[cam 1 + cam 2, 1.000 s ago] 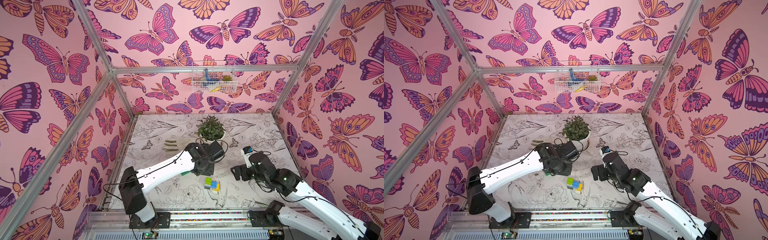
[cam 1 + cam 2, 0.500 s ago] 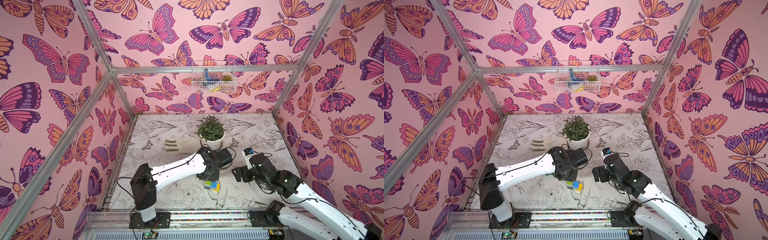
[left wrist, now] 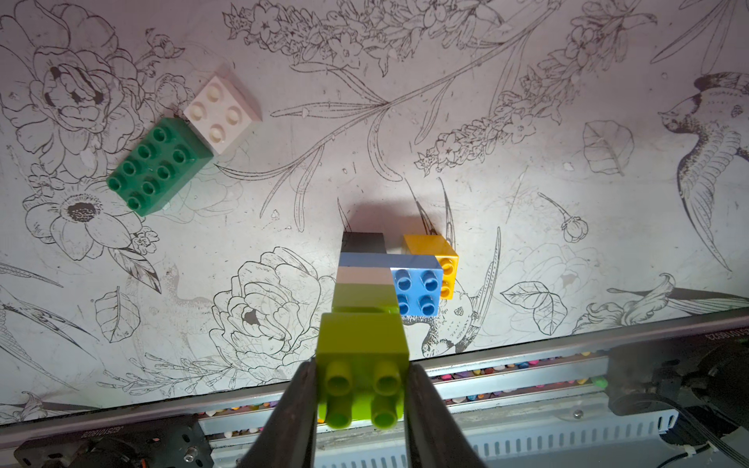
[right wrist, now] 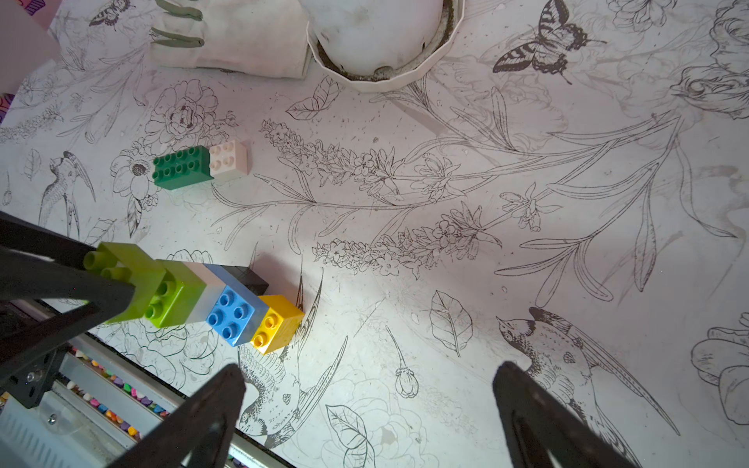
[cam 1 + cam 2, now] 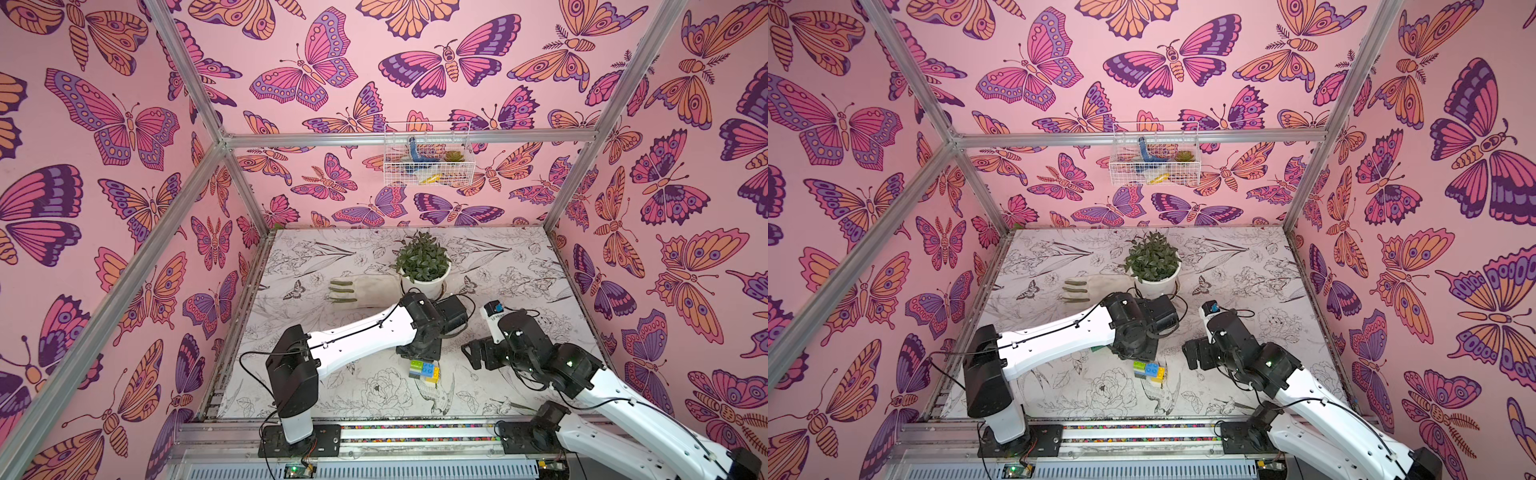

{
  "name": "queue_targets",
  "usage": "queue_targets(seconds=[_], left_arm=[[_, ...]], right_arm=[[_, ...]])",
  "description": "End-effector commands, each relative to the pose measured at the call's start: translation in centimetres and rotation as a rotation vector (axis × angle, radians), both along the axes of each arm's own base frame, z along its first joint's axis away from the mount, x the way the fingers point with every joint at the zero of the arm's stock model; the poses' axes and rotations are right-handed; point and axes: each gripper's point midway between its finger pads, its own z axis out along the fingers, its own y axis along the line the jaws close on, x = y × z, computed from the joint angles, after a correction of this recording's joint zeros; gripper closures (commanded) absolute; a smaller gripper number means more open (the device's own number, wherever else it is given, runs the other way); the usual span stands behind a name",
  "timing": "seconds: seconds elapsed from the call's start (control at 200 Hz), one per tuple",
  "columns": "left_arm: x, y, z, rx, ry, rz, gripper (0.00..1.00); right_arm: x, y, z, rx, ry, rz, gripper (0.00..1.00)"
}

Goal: Assemble a giraffe with lego
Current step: Assemble the lego brick with the lego brick.

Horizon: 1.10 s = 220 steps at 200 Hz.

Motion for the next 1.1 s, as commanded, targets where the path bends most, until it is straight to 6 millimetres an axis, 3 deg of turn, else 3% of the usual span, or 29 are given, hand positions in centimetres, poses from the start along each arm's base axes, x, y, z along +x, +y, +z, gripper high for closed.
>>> queue_targets(seconds=[0.0,1.097], left_arm=[[-0.7,0.5,-0.7,0.039,0.032,-0.029,0.66],[-0.8,0.7,-2.4,0.026,0.097,-0.067,0.65]], right_arm=[[0.0,0.0,0.0,0.021,-0.003,-0.01,0.01],[0.6,0.2,-0.1,0.027,-0.015,-0.029,0.01]])
